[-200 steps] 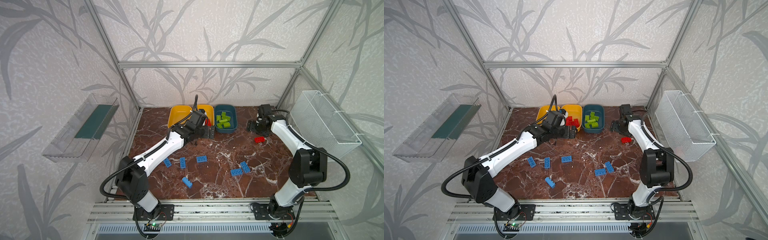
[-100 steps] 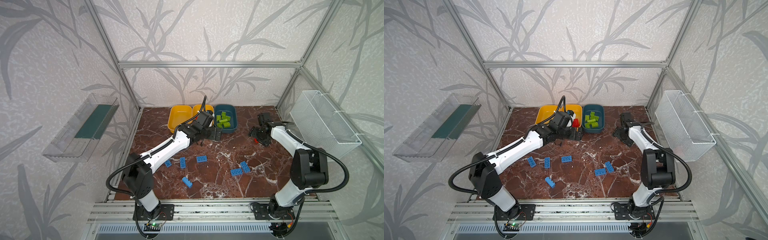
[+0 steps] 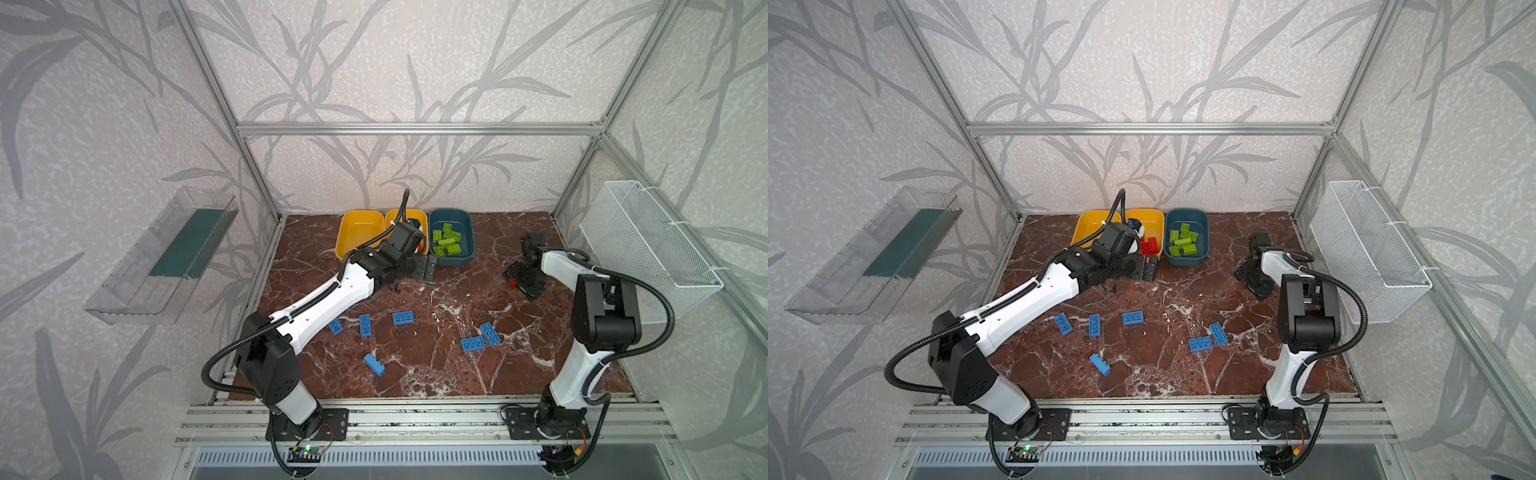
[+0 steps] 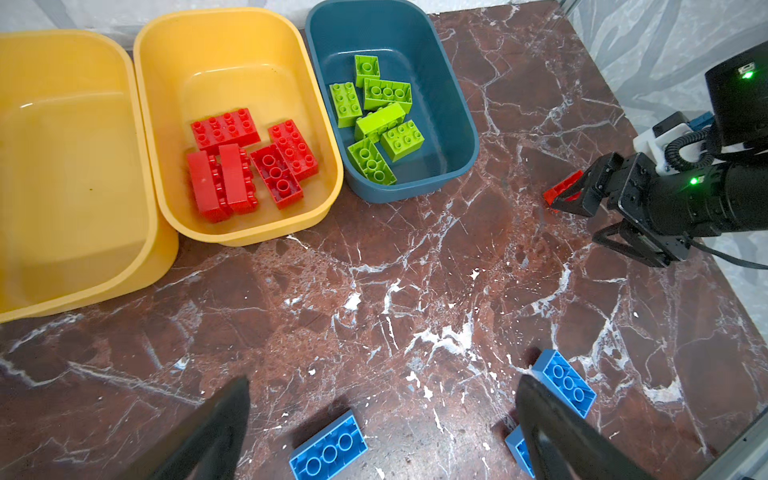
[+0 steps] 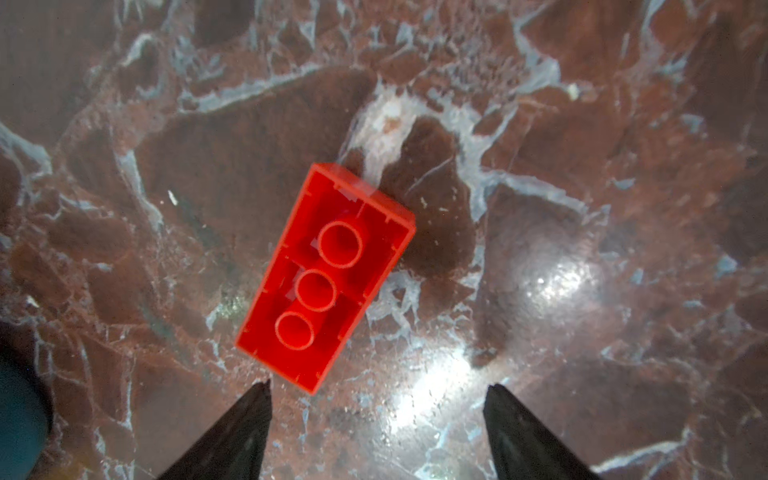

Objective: Sort the legos into containers by color
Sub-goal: 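Move the right gripper to the red 2x3 brick farther out and grasp, then carry the red brick with the right gripper into the yellow bin and release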

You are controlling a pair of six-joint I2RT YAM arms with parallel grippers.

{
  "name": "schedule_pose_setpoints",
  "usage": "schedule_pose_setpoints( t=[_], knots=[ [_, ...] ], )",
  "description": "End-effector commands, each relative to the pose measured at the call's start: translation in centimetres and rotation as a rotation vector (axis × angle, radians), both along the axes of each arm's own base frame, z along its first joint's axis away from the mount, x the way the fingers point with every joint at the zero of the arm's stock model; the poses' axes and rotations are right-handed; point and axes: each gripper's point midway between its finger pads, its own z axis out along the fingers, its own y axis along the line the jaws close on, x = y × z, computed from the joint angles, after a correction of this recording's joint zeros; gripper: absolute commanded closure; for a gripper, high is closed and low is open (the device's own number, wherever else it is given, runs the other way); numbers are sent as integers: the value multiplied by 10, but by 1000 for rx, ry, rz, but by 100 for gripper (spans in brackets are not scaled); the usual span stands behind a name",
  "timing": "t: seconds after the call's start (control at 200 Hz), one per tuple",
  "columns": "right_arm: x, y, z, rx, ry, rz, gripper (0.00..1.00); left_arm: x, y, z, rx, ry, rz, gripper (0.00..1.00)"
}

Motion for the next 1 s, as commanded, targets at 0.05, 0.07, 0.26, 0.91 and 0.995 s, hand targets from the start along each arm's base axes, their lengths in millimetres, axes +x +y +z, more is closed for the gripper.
schedule_pose_setpoints(
  t=[0.05,0.07,0.26,0.91,0.995],
  knots=[
    [16,-6,4,-12,-33,-28,19,0,15,13,50,-35,9,1],
    [17,-7,4,-13,-35,-30,19,0,16,12,54,-35,9,1],
    [26,-9,1,-8,-37,-49,19,4,22,12,65,-37,17,1],
    [35,-18,-16,-36,72,-1,62,15,37,3,44,3,47,1],
    [32,-15,-18,-28,85,13,66,16,38,2,41,9,50,1]
  ],
)
